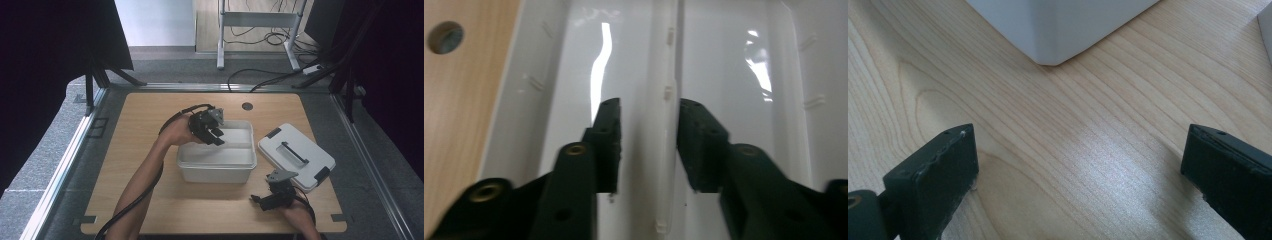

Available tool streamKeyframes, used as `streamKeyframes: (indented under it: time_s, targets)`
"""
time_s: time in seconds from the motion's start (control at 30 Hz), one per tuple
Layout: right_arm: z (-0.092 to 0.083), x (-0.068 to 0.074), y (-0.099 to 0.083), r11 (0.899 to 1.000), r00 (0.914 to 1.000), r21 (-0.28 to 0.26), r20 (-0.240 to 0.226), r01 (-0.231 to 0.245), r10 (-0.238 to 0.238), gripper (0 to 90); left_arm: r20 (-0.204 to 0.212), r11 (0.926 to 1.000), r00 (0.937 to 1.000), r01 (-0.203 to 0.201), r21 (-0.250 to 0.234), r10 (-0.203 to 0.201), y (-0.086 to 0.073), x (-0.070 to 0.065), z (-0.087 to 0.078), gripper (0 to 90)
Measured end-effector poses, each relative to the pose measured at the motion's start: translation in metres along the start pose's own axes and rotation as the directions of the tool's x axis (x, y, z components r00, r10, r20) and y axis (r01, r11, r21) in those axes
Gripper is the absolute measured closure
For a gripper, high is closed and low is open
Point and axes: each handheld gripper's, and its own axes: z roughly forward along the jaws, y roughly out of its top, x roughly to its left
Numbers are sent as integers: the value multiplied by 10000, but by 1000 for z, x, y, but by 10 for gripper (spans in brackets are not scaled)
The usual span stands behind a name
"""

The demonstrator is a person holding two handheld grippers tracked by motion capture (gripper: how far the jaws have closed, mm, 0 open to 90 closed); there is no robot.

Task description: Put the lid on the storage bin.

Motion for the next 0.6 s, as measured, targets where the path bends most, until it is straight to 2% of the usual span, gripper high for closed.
streamKeyframes:
  time_s: [0.03,0.07,0.1,0.13,0.23,0.3,0.33,0.37,0.4,0.47,0.5,0.6]
  targets:
    - [0,0,0,10000,10000,0,2,0,0,13,0,10000,10000,0,0,0,0,0,0,490]
    - [0,0,0,10000,10000,0,2,0,0,13,-125,9999,9999,111,-66,-112,0,0,-2,490]
    - [0,0,0,10000,10000,1,2,-1,1,13,-247,9996,9994,252,-152,-255,0,0,-4,391]
    - [0,0,0,10000,10000,1,2,-1,1,13,-397,9991,9985,369,-231,-377,0,0,-6,391]
    - [0,0,0,10000,10000,2,1,-3,3,13,-662,9948,9940,836,-578,-874,-1,0,-11,259]
    - [0,0,0,10000,10000,2,1,-3,3,13,-810,9916,9901,1094,-682,-1148,-2,1,-15,139]
    - [0,0,0,10000,10000,2,1,-3,3,13,-893,9900,9879,1208,-723,-1270,-3,0,-16,139]
    - [0,0,0,10000,10000,2,3,-2,2,13,-1081,9868,9829,1407,-804,-1489,-5,0,-19,103]
    - [0,0,0,10000,10000,2,3,-2,2,13,-1081,9868,9829,1407,-804,-1489,-5,0,-19,66]
    - [0,0,0,10000,10000,10,-8,2,-2,13,-1188,9838,9787,1584,-839,-1677,-6,0,-21,34]
    - [0,0,0,10000,10000,0,3,3,-3,13,-1396,9807,9728,1735,-905,-1850,-9,0,-25,10]
    - [0,0,0,10000,10000,-1,4,7,-7,13,-1590,9812,9702,1695,-922,-1826,-12,-1,-28,0]
